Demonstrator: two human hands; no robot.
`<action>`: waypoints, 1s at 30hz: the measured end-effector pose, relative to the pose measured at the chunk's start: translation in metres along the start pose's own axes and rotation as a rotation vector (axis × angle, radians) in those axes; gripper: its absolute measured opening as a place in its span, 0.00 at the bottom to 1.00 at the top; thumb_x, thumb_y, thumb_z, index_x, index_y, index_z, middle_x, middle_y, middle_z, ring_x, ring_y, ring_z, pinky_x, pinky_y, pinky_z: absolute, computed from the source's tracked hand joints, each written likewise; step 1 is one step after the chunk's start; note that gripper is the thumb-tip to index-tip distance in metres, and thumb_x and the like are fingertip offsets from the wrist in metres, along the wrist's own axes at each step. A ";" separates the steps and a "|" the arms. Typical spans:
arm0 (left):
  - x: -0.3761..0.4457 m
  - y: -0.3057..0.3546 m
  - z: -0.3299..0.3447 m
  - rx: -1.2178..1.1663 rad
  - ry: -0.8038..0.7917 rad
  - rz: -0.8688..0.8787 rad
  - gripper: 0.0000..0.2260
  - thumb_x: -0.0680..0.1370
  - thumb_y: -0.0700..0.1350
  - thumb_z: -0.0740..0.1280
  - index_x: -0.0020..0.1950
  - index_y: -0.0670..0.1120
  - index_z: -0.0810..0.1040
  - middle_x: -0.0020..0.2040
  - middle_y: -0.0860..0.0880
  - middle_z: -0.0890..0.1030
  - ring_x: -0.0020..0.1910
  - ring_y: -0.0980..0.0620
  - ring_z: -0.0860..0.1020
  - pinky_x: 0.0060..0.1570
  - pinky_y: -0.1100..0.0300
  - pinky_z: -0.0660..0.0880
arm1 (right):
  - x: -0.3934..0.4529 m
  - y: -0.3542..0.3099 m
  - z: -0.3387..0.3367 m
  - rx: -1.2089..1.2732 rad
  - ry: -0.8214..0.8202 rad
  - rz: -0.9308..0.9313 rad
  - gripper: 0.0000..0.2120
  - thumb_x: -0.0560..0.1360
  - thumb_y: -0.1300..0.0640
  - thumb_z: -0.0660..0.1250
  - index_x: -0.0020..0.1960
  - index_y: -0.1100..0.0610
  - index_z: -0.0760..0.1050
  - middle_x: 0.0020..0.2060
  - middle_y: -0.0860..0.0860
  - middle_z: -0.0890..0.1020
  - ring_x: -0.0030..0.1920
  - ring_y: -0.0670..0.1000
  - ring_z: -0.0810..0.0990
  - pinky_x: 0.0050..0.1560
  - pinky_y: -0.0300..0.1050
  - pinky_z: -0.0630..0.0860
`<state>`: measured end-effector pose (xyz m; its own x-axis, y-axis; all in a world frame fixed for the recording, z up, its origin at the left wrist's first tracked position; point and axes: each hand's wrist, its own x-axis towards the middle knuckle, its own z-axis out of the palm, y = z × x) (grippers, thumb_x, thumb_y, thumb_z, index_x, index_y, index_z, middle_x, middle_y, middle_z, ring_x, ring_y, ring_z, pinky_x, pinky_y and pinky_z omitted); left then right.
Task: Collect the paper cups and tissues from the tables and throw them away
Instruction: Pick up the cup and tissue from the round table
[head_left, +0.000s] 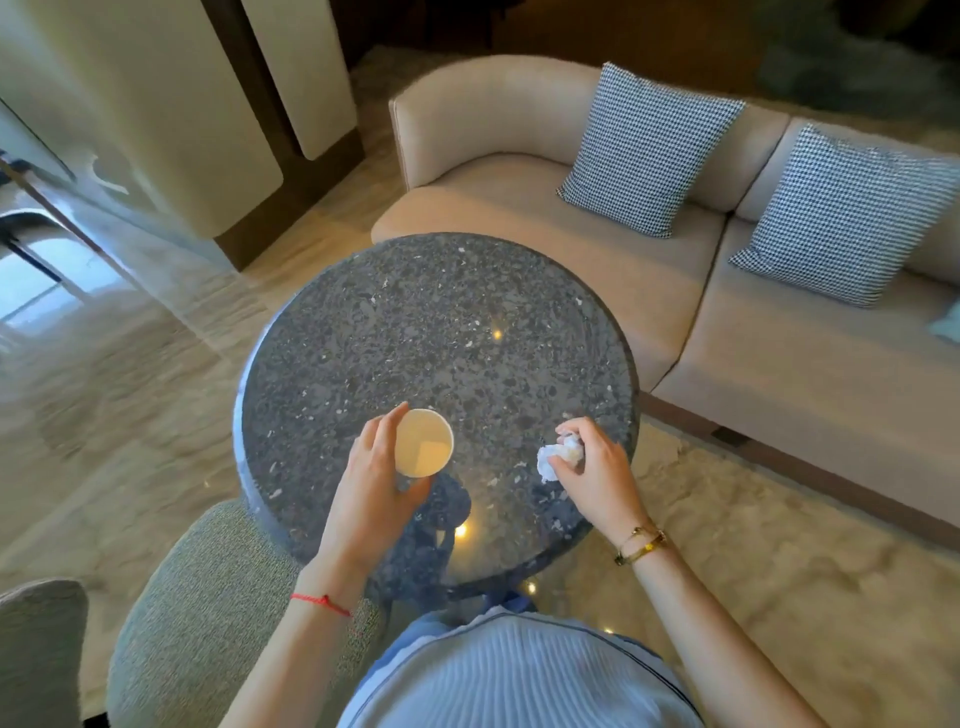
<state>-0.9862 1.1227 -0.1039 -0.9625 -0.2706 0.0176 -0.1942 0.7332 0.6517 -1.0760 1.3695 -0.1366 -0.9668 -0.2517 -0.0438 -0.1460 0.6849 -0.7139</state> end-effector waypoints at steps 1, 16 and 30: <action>-0.002 0.001 0.000 0.001 -0.018 0.019 0.36 0.71 0.45 0.76 0.75 0.48 0.62 0.68 0.50 0.70 0.66 0.48 0.71 0.59 0.61 0.67 | -0.009 -0.002 0.000 0.006 0.029 0.009 0.13 0.72 0.60 0.71 0.55 0.56 0.73 0.50 0.49 0.80 0.51 0.50 0.78 0.48 0.35 0.69; -0.117 -0.006 -0.016 0.000 -0.428 0.423 0.35 0.71 0.47 0.75 0.75 0.50 0.63 0.66 0.50 0.72 0.63 0.47 0.72 0.55 0.58 0.70 | -0.275 -0.024 0.036 0.099 0.436 0.453 0.13 0.74 0.60 0.69 0.58 0.58 0.74 0.50 0.48 0.78 0.50 0.49 0.78 0.48 0.37 0.73; -0.256 0.107 0.035 -0.005 -0.882 1.047 0.34 0.68 0.41 0.78 0.71 0.43 0.69 0.63 0.44 0.75 0.59 0.43 0.76 0.55 0.56 0.73 | -0.541 -0.058 0.049 0.082 1.066 0.917 0.11 0.73 0.59 0.70 0.55 0.54 0.74 0.47 0.48 0.79 0.35 0.41 0.76 0.35 0.26 0.69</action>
<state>-0.7667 1.2918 -0.0651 -0.4578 0.8889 0.0163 0.6917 0.3446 0.6347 -0.5338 1.4324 -0.1058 -0.4077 0.9131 0.0078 0.5905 0.2702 -0.7605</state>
